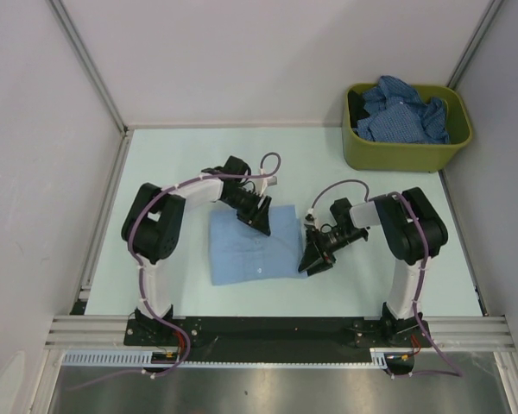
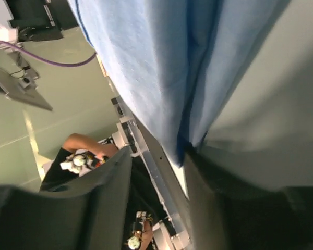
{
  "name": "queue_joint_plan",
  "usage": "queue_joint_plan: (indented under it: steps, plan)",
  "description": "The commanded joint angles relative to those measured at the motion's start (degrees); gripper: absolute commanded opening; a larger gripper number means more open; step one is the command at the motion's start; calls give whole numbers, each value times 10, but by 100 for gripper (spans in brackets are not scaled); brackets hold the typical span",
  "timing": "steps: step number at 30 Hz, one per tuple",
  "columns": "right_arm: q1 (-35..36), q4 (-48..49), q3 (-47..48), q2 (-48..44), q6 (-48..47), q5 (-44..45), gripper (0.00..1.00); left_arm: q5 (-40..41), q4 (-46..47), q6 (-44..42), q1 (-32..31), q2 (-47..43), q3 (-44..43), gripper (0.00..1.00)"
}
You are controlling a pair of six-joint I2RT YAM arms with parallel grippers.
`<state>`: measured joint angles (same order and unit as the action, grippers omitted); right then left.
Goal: Fold and stack the long sleeve shirts
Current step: Fold the shirt
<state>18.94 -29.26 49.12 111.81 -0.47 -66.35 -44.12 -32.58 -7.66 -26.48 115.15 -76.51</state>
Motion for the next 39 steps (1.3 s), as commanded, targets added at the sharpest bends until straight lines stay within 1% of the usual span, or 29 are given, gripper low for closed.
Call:
queue_joint_plan:
  steps: [1, 3, 4, 6, 7, 10, 12, 13, 14, 16, 19, 21, 28, 31, 34, 35, 37, 38, 39]
  plan:
    - [-6, -118, 28, -66, -63, 57, 58, -23, -44, -58, 25, -98, 0, 57]
    - [-17, -121, 35, -91, -57, 56, 61, -19, -84, -95, 54, -125, -5, 59]
    - [-21, -124, 48, -102, -58, 57, 62, -17, -100, -110, 76, -128, -9, 59]
    - [-22, -117, 63, -120, -52, 77, 62, -5, -142, -155, 100, -128, -24, 59]
    - [-24, -105, 72, -122, -45, 86, 62, -1, -149, -165, 125, -128, -25, 59]
    - [-29, -77, 118, -115, -37, 115, 62, 24, -154, -181, 168, -135, -12, 60]
    - [-33, -54, 153, -104, -26, 146, 63, 33, -151, -187, 184, -138, 7, 60]
    - [-36, -27, 167, -97, -20, 158, 63, 45, -148, -188, 196, -138, 12, 60]
    - [-36, -13, 180, -91, -11, 185, 65, 51, -144, -189, 201, -136, 23, 60]
    - [-37, 22, 221, -59, -8, 212, 67, 60, -134, -190, 216, -129, 29, 60]
    - [-40, 40, 270, -9, -1, 250, 69, 66, -130, -188, 227, -108, 25, 60]
    - [-41, 53, 284, 12, 2, 251, 70, 61, -130, -188, 228, -97, 18, 60]
    - [-29, 96, 328, 79, 26, 220, 70, 52, -105, -164, 229, -56, 12, 60]
    - [-23, 119, 331, 89, 47, 190, 68, 46, -97, -155, 229, -42, 7, 60]
    - [-22, 125, 337, 106, 60, 161, 57, 36, -91, -147, 229, -37, 2, 59]
    - [-22, 123, 336, 107, 65, 153, 52, 32, -90, -143, 229, -36, 0, 59]
    - [-23, 121, 331, 104, 64, 148, 48, 18, -89, -138, 229, -34, -3, 57]
    - [-24, 119, 329, 101, 61, 146, 40, 11, -88, -137, 229, -35, -4, 55]
    - [-24, 114, 324, 94, 58, 144, 35, 5, -88, -137, 229, -36, -3, 50]
